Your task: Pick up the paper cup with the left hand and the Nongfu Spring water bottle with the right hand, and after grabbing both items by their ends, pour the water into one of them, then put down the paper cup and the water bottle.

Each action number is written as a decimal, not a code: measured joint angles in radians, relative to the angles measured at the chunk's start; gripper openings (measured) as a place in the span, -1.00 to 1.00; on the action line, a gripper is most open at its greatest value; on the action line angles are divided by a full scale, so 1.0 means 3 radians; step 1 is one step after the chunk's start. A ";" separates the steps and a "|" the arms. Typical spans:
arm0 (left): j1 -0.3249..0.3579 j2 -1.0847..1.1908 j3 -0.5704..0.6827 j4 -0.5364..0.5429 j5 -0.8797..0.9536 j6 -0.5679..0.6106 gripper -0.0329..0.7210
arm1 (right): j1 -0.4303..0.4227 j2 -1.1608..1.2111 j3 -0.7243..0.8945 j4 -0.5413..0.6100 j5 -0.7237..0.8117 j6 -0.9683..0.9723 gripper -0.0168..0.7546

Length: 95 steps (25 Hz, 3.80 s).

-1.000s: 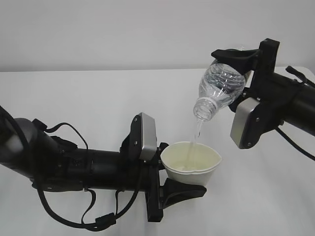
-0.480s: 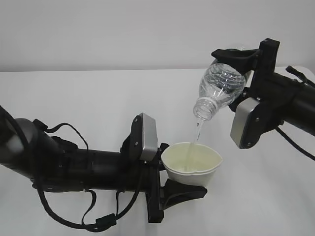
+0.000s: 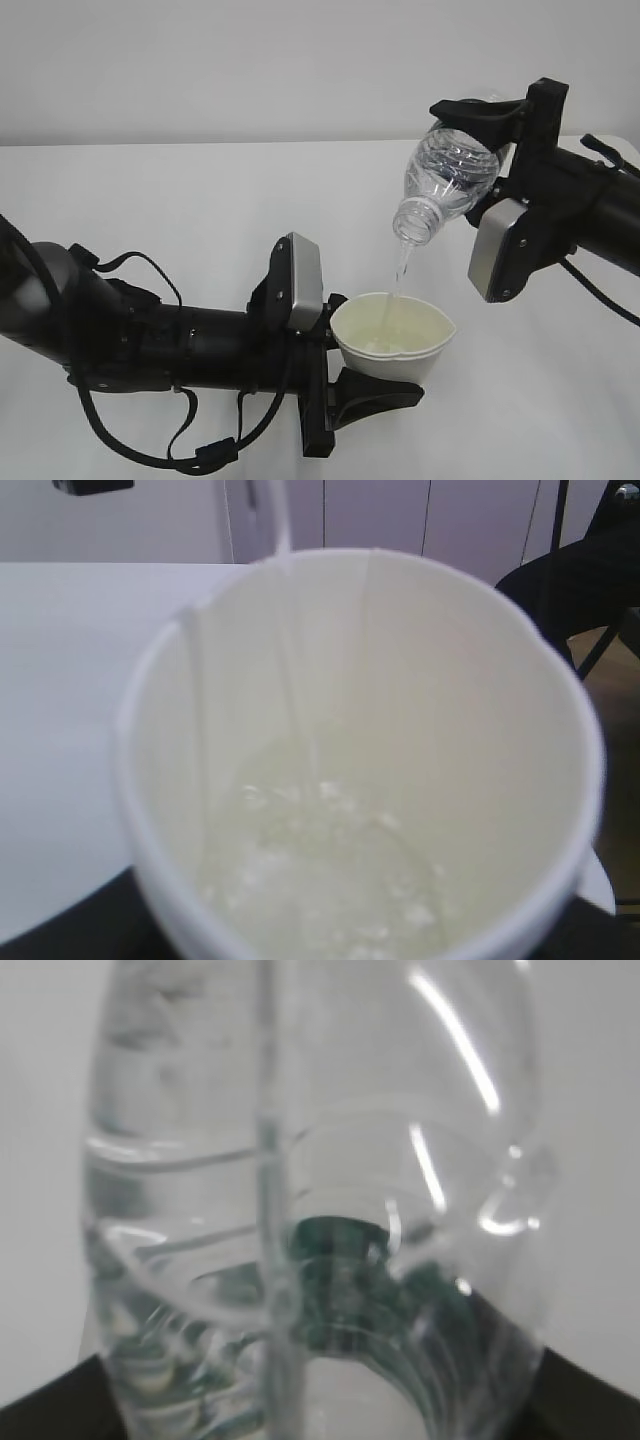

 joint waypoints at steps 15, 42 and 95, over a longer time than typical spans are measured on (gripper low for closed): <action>0.0000 0.0000 0.0002 0.0020 0.0000 0.0000 0.23 | 0.0000 0.0000 0.0000 0.0006 0.0000 0.0000 0.28; 0.0000 0.0000 0.0008 -0.0010 0.0000 0.0000 0.23 | 0.0000 0.0000 0.0000 0.0006 0.0000 -0.0089 0.28; 0.0000 0.0000 0.0008 -0.0088 0.0002 0.0000 0.23 | 0.0000 0.0000 0.0000 0.0012 -0.0008 -0.0089 0.28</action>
